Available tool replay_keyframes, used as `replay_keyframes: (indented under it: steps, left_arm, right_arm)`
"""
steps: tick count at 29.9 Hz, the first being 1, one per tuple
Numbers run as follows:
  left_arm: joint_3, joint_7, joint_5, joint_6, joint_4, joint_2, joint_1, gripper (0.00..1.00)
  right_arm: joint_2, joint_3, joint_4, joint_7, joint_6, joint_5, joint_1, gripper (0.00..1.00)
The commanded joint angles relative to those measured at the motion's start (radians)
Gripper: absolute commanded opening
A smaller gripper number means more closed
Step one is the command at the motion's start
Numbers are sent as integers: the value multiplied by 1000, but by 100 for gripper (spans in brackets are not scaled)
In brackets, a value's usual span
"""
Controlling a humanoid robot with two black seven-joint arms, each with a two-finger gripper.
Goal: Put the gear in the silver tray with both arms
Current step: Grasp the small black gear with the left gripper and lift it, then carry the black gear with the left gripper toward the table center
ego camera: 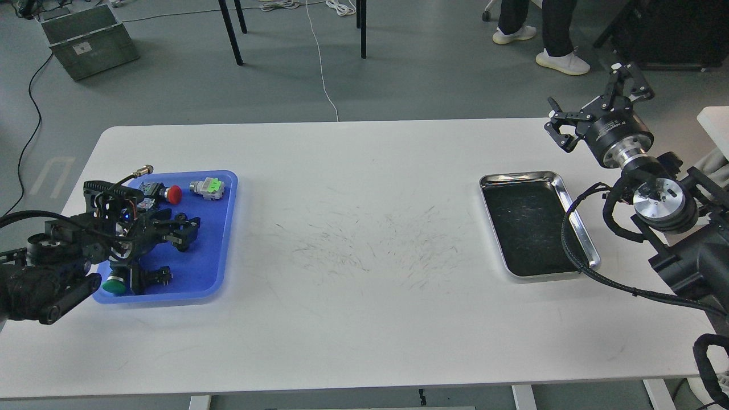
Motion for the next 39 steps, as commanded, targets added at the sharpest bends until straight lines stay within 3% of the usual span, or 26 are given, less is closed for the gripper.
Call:
replay_keyframes:
  steps: [1,3,9,17,22,27,30,34,36,39]
  left_arm:
    - [2,2,1,0,10,-1,1,49]
    - [2,2,1,0,10,-1,1,34]
    - [16,-1,-5,-5,11,4,-1,14]
    - [13,-15,-18,-8,8,5,-16,10]
    - [13,-37,-13,-11,-12,42,-87,10]
    - [11,-35,-11,-42,-166,151,-185,10]
    - [5,-18,-13,-92,-284,206,-251,10]
    - [-4,37,-14,-108,-387,211,-329,10]
    - [-6,66,-14,-106,-417,188,-357,10]
    - [-6,118,-18,-103,-420,61,-368,10]
  right_arm:
    - [0,0,1,0,0,0,-1,99]
    - [0,0,1,0,0,0,-1,99]
    - [0,0,3,0,0,0,-1,99]
    - [0,0,3,0,0,0,1,99]
    - [0,0,0,0,0,0,4,99]
    - [-1,0,-4,0,0,-1,5,99]
    - [-1,0,-4,0,0,-1,5,99]
    - [-6,0,-5,0,0,-1,4,99]
    - [-6,0,-5,0,0,-3,4,99]
    - [-15,0,-5,-2,0,-1,5,99]
